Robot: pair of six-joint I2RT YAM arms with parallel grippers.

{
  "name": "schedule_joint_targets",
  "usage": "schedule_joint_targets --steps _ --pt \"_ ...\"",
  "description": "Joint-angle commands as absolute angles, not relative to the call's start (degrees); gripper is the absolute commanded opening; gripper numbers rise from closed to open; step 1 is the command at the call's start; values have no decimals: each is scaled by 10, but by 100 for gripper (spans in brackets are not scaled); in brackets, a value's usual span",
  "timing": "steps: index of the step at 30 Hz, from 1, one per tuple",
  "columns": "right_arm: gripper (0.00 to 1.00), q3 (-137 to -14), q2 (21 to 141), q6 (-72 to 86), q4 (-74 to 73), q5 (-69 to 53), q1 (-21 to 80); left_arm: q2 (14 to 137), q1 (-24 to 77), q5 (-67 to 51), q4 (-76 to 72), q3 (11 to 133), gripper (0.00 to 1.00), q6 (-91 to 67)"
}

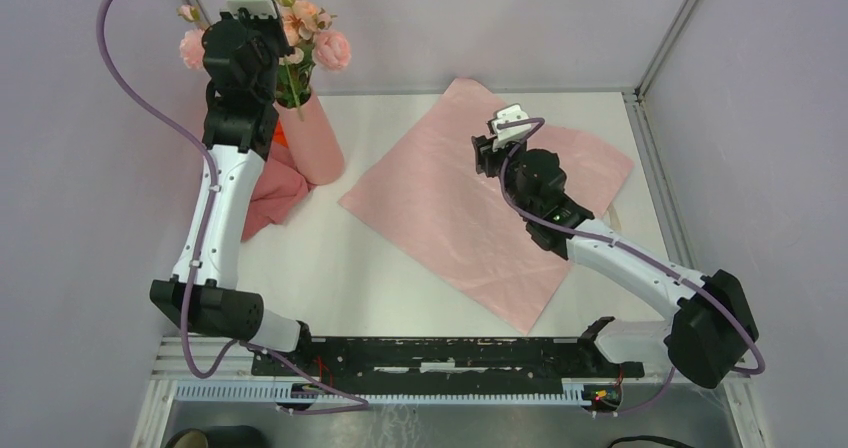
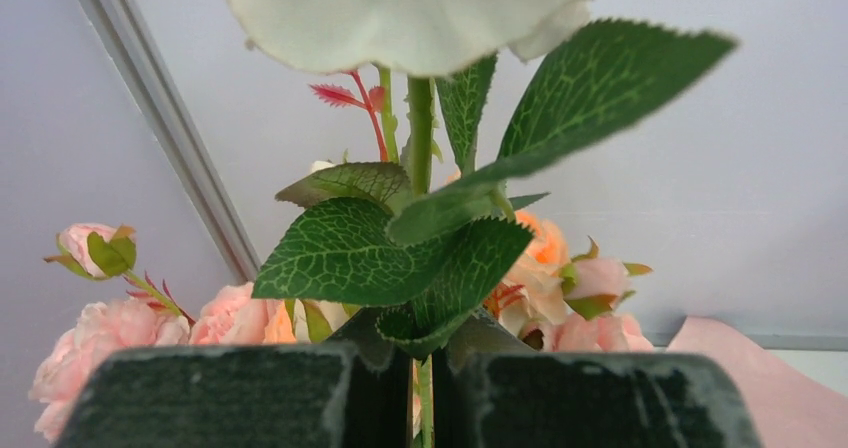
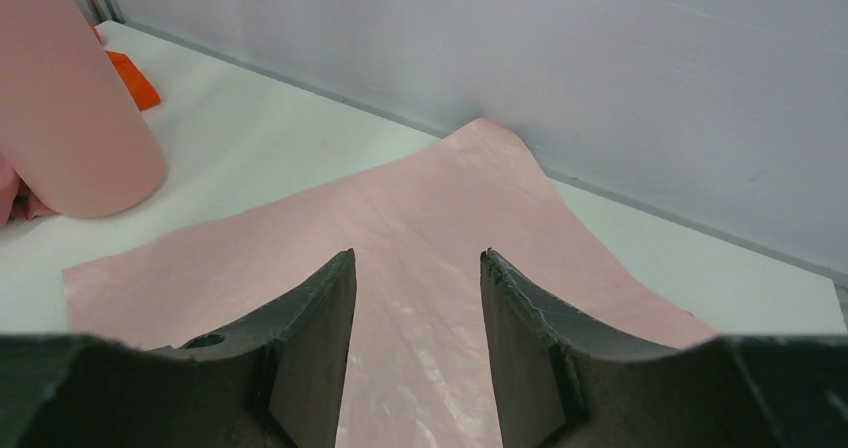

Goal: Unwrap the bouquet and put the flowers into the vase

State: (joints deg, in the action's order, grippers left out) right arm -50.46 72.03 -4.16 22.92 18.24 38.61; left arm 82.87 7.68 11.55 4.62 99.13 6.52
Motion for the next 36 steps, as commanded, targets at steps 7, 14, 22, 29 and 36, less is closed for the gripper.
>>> schedule_joint_targets --steps 7,14,22,29,36 --pt "54 -533 740 -39 247 169 384 842 59 117 8 1070 2 109" --pt "54 -533 748 -36 249 164 384 838 58 113 4 1074 2 113" --pt "53 -532 750 -37 247 167 384 839 57 113 -6 1035 2 87" --pt "53 -533 751 -37 241 166 384 797 57 107 -57 906 2 38" --pt "53 -533 755 -37 242 169 384 781 57 108 -83 813 2 3"
